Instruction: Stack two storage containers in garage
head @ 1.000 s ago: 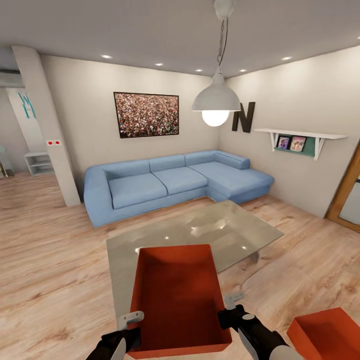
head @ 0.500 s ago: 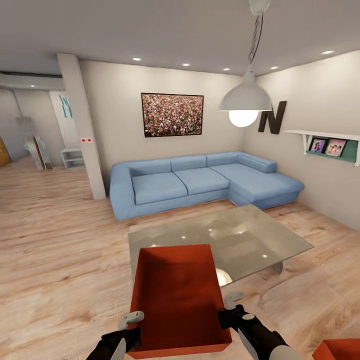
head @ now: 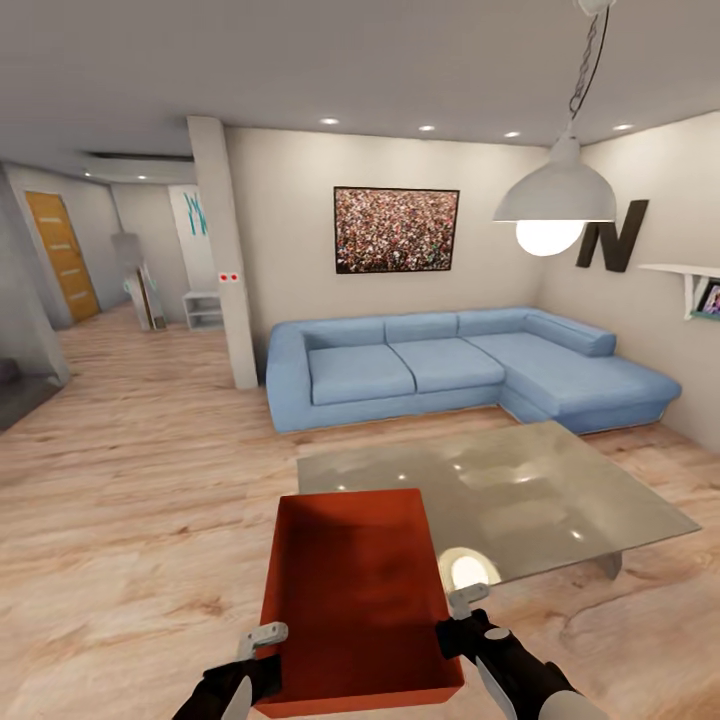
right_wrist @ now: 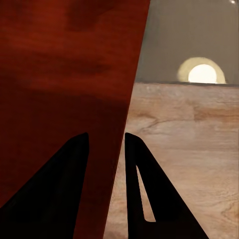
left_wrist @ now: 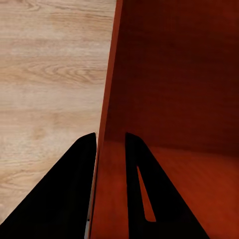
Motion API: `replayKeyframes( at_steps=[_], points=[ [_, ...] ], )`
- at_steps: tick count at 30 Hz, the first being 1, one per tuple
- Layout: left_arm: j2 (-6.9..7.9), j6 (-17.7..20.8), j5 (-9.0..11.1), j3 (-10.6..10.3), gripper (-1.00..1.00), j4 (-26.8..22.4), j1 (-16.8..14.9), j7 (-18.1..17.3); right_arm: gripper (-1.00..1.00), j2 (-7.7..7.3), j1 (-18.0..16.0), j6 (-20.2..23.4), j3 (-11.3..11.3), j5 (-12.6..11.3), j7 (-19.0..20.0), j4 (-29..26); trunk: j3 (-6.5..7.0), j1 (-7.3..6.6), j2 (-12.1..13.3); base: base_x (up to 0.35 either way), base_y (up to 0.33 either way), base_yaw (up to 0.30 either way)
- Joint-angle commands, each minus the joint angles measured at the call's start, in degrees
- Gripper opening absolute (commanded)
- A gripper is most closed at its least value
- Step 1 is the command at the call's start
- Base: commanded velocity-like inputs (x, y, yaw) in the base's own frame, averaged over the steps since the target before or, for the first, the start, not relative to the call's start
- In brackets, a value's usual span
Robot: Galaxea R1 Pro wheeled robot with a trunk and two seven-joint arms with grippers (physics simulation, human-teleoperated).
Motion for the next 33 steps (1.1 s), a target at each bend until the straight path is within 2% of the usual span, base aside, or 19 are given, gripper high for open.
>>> replayKeyframes(
  at_steps=[1, 33],
  points=[
    [-0.48, 0.2, 1.0, -2.0, -1.0, -0.2, 0.0, 0.5, -1.0, 3.38, 0.0, 0.3, -1.6, 0.8, 0.0, 0.0, -0.07, 0.03, -0.1, 0.0, 0.0, 0.3],
    [-0.48, 0.2, 1.0, -2.0, -1.0, -0.2, 0.0, 0.5, -1.0, 3.38, 0.0, 0.3, -1.6, 0.8, 0.0, 0.0, -0.07, 0.03, -0.1, 0.0, 0.0, 0.3]
  ],
)
